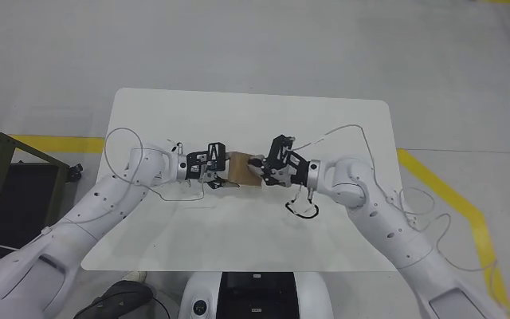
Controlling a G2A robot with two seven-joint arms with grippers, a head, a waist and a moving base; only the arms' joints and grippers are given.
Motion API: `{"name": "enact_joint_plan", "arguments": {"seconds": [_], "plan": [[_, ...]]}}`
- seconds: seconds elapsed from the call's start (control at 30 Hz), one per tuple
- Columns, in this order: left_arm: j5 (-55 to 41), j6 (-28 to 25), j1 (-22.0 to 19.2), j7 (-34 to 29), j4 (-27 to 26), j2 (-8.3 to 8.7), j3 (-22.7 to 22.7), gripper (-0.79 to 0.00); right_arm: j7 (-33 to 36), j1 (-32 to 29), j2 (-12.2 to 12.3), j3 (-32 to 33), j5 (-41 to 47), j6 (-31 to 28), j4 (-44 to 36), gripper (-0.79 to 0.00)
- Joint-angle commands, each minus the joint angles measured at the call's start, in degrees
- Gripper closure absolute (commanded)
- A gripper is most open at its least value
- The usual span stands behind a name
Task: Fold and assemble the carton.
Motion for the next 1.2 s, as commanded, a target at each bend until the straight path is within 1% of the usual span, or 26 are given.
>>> {"name": "enact_joint_plan", "arguments": {"seconds": [0.0, 0.13, 0.17, 0.2, 0.3, 0.33, 0.4, 0.47, 0.53, 0.57, 0.63, 0.67, 0.77, 0.83, 0.87, 1.0, 1.07, 1.17], "plan": [[0.4, 0.1, 0.1, -0.2, 0.0, -0.06, -0.2, -0.459, -0.1, -0.1, 0.0, 0.2, -0.2, 1.0, -0.6, 0.000], [0.8, 0.7, 0.6, -0.5, 0.0, -0.17, -0.8, -0.468, 0.6, -0.9, 0.2, 1.1, -0.4, 2.2, -3.4, 0.000], [0.8, 0.9, 0.7, -0.7, 0.1, -0.20, -0.9, -0.468, 0.9, -1.1, 0.2, 1.4, -0.2, 2.3, -4.0, -0.068], [0.8, 1.1, 0.8, -0.9, 0.2, -0.25, -1.0, -0.471, 1.5, -1.5, 0.3, 1.6, 0.0, 2.6, -4.3, -0.175], [0.8, 1.5, 1.0, -1.5, 0.1, -0.44, -1.3, -0.462, 3.4, -2.1, 0.4, 1.8, 0.9, 3.9, -5.4, -0.366], [0.7, 1.7, 1.1, -1.6, 0.1, -0.50, -1.4, -0.459, 4.1, -2.3, 0.4, 1.8, 1.2, 4.6, -5.5, -0.406], [0.8, 2.6, 1.3, -2.1, 0.1, -0.61, -1.7, -0.459, 4.8, -2.7, 0.3, 1.9, 2.6, 6.4, -5.7, -0.431], [0.8, 4.0, 1.6, -2.8, -0.1, -0.72, -2.0, -0.462, 4.8, -3.2, 0.2, 1.9, 4.0, 7.9, -6.1, -0.434], [0.9, 5.0, 2.0, -3.2, -0.5, -0.80, -2.4, -0.462, 4.8, -3.8, 0.1, 2.1, 4.9, 9.2, -6.6, -0.480], [0.7, 5.5, 2.2, -3.3, -0.7, -0.83, -2.6, -0.456, 4.9, -4.2, 0.1, 2.2, 5.0, 9.8, -7.0, -0.471], [0.7, 7.0, 2.6, -3.8, -1.0, -0.85, -3.2, -0.425, 5.5, -5.0, 0.2, 2.7, 5.4, 11.5, -8.0, -0.465], [0.6, 8.3, 2.9, -4.2, -1.2, -0.88, -3.5, -0.385, 5.8, -5.5, 0.3, 2.9, 5.5, 12.5, -8.6, -0.465], [0.2, 10.5, 3.8, -5.4, -1.9, -0.98, -4.2, -0.357, 7.8, -6.7, 0.4, 3.4, 4.8, 15.3, -10.4, -0.456], [0.7, 12.4, 4.2, -6.7, -2.4, -1.04, -4.7, -0.360, 8.9, -7.2, 0.4, 3.5, 5.3, 16.5, -11.0, -0.493], [1.1, 13.4, 4.5, -7.3, -2.8, -1.08, -4.9, -0.360, 9.0, -7.3, 0.4, 3.6, 5.8, 16.9, -11.1, -0.526], [2.5, 15.3, 5.4, -8.5, -3.8, -1.13, -5.5, -0.345, 8.1, -7.5, 0.4, 4.4, 7.8, 16.5, -10.7, -0.529], [3.1, 16.1, 5.8, -9.0, -4.1, -1.16, -5.8, -0.320, 7.5, -7.6, 0.4, 4.9, 8.8, 15.7, -10.3, -0.539], [3.7, 16.9, 6.3, -9.4, -4.3, -1.28, -6.1, -0.314, 5.7, -8.1, 0.4, 5.7, 11.3, 13.2, -9.8, -0.545]]}}
